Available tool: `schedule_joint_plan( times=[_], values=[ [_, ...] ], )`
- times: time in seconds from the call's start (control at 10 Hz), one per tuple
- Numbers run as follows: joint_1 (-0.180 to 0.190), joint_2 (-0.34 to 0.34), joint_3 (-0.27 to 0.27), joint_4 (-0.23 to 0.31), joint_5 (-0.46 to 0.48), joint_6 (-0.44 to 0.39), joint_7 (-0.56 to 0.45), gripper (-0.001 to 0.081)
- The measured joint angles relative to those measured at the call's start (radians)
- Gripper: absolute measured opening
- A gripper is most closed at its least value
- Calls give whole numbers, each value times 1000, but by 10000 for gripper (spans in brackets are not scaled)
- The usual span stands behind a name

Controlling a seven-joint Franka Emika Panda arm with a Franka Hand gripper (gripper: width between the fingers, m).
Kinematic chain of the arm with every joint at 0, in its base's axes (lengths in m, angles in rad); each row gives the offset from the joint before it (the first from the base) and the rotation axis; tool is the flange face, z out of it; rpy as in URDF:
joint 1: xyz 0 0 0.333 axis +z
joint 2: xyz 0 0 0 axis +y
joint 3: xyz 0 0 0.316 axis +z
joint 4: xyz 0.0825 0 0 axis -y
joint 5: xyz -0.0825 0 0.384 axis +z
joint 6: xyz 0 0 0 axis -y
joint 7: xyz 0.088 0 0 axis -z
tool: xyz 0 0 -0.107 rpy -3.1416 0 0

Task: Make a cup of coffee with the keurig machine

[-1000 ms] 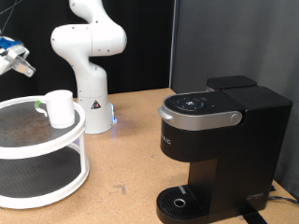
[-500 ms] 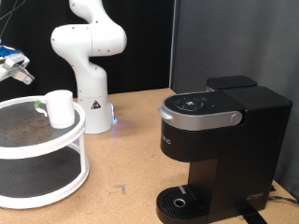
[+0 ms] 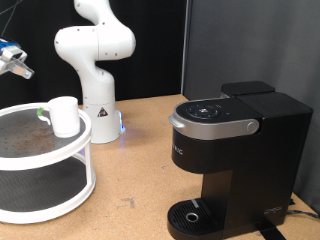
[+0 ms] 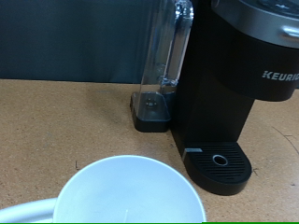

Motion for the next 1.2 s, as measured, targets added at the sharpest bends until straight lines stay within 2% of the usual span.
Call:
schedule_joint_plan(
  times=[0.1, 0.2, 0.3, 0.4, 0.5, 0.6, 0.7, 0.8, 0.9, 1.0, 1.2],
  values=[
    [0, 0, 0, 6, 1, 0, 5, 3],
    [0, 0, 1, 10, 4, 0, 12, 76],
    [0, 0, 1, 14, 8, -1, 16, 76],
    [0, 0, 1, 17, 12, -2, 17, 278],
    [1, 0, 1, 18, 15, -2, 17, 415],
    [5, 1, 2, 19, 16, 2, 17, 415],
    [12, 3, 3, 18, 18, 10, 17, 598],
    [21, 10, 3, 14, 19, 25, 19, 734],
    [34, 29, 2, 6, 19, 51, 25, 734],
    [47, 57, 1, -4, 18, 74, 25, 792],
    [77, 116, -9, -22, 18, 113, 12, 805]
  ],
)
